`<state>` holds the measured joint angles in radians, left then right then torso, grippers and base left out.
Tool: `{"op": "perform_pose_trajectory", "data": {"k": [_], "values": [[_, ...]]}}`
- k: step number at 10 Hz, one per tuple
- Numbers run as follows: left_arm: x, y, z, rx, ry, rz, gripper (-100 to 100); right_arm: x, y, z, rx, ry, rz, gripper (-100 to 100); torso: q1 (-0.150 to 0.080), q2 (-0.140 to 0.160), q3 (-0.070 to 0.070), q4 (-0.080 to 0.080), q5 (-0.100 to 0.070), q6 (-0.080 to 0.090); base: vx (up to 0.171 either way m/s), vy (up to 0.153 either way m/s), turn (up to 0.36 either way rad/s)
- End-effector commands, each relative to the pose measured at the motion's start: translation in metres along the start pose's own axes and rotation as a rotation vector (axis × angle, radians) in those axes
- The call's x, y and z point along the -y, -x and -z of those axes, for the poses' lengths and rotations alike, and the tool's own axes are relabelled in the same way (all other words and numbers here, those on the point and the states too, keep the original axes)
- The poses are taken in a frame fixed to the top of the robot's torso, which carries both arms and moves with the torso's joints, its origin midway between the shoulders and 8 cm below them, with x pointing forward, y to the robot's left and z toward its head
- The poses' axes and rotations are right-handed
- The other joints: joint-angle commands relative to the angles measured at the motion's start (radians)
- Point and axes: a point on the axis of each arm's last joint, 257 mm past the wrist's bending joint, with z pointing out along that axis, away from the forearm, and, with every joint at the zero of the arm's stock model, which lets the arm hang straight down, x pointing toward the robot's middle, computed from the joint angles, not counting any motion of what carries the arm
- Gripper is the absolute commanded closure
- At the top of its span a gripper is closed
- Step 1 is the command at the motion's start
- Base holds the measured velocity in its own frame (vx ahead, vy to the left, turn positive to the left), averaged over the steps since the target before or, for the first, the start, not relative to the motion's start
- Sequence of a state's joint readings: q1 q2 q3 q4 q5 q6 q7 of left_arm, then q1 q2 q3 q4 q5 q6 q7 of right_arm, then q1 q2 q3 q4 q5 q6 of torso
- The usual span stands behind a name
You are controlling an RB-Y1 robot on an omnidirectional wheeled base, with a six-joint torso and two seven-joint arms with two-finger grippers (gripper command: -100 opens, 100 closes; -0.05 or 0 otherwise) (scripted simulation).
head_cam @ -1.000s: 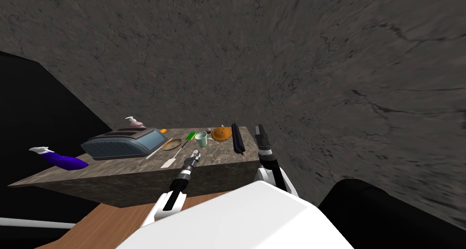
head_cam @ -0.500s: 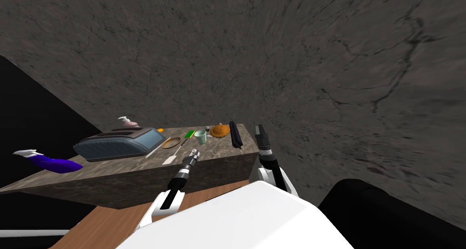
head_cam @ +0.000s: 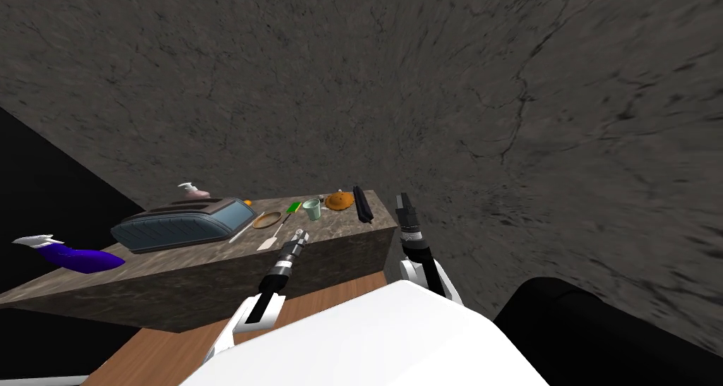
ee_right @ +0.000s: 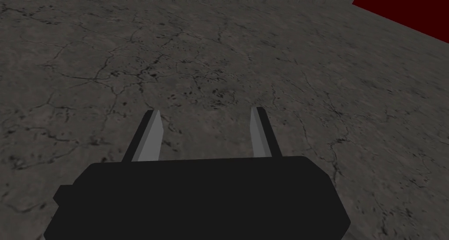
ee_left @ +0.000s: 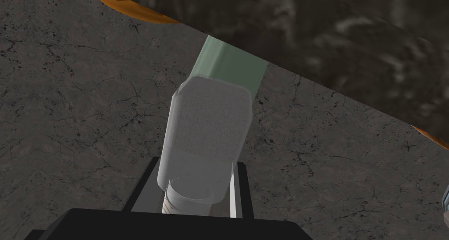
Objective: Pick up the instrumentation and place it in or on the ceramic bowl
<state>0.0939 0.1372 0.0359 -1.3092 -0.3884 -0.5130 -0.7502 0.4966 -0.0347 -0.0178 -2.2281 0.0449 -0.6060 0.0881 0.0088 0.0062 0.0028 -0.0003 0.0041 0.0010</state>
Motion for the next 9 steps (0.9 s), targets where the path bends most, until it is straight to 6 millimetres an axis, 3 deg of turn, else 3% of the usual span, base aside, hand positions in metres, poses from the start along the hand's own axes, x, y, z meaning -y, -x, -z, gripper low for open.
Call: {"op": "perform_pose_trajectory", "data": {"k": [1,4,6,9], "values": [[-0.002,0.005,-0.001,0.016,-0.002,0.021,100,0.000,0.000,0.000,0.000,0.000,0.000,0,0.000,0.000,0.000,0.000,0.000,0.000,-0.098,0.072,-0.135],[-0.008,0.015,-0.005,0.047,0.000,0.064,100,0.000,0.000,0.000,0.000,0.000,0.000,0,0.000,0.000,0.000,0.000,0.000,0.000,-0.086,0.082,-0.144],[-0.015,0.022,-0.013,0.055,0.007,0.084,100,0.000,0.000,0.000,0.000,0.000,0.000,0,0.007,-0.002,-0.001,0.000,0.001,0.000,-0.079,0.182,-0.153],[-0.027,0.028,-0.027,0.030,0.026,0.066,100,0.000,0.000,0.000,0.000,0.000,0.001,0,0.011,-0.010,-0.005,-0.002,0.002,-0.002,0.039,0.185,-0.011]]}}
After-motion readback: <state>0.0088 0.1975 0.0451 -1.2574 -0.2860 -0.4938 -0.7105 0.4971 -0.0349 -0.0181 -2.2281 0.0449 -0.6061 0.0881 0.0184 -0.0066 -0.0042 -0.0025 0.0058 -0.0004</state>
